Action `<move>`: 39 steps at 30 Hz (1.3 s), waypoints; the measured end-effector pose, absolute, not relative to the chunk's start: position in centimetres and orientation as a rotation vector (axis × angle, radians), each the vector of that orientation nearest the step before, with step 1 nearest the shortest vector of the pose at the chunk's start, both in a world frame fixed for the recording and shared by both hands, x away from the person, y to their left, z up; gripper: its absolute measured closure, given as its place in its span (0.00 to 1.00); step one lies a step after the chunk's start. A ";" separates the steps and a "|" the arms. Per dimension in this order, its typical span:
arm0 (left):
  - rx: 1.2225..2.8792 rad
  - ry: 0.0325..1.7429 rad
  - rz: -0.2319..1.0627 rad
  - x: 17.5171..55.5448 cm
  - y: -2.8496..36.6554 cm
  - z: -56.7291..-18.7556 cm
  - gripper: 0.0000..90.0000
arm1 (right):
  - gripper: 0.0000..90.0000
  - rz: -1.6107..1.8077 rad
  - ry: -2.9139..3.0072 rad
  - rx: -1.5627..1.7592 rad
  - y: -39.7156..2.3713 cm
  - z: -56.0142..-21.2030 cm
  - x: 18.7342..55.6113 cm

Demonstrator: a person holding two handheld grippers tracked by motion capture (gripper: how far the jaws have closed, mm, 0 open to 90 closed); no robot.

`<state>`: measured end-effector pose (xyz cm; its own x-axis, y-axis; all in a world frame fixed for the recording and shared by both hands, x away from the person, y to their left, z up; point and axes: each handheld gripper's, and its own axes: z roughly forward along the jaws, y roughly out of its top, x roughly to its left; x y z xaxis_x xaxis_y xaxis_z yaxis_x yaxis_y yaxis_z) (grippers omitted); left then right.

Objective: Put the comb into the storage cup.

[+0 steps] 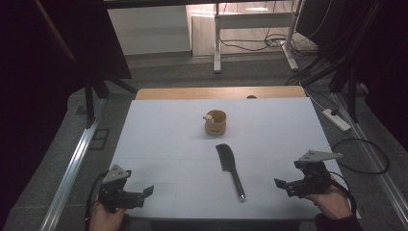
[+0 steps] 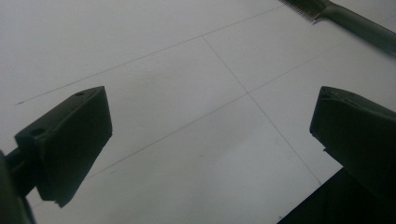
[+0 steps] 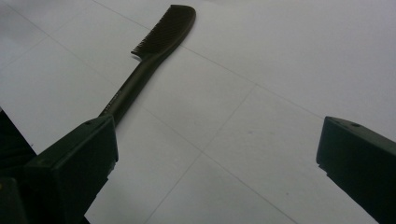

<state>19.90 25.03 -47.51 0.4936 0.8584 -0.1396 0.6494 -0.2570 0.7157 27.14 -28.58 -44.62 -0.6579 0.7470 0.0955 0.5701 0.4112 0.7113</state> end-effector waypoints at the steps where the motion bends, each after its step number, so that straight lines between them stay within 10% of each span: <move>1: 1.998 1.240 0.361 19.9 25.0 -47.5 0.00 | 0.00 1.086 2.433 1.150 -28.5 -44.6 27.2; 39: 1.989 1.242 0.351 19.9 25.2 -47.5 0.00 | 0.00 1.081 2.625 0.982 -22.6 -45.3 29.5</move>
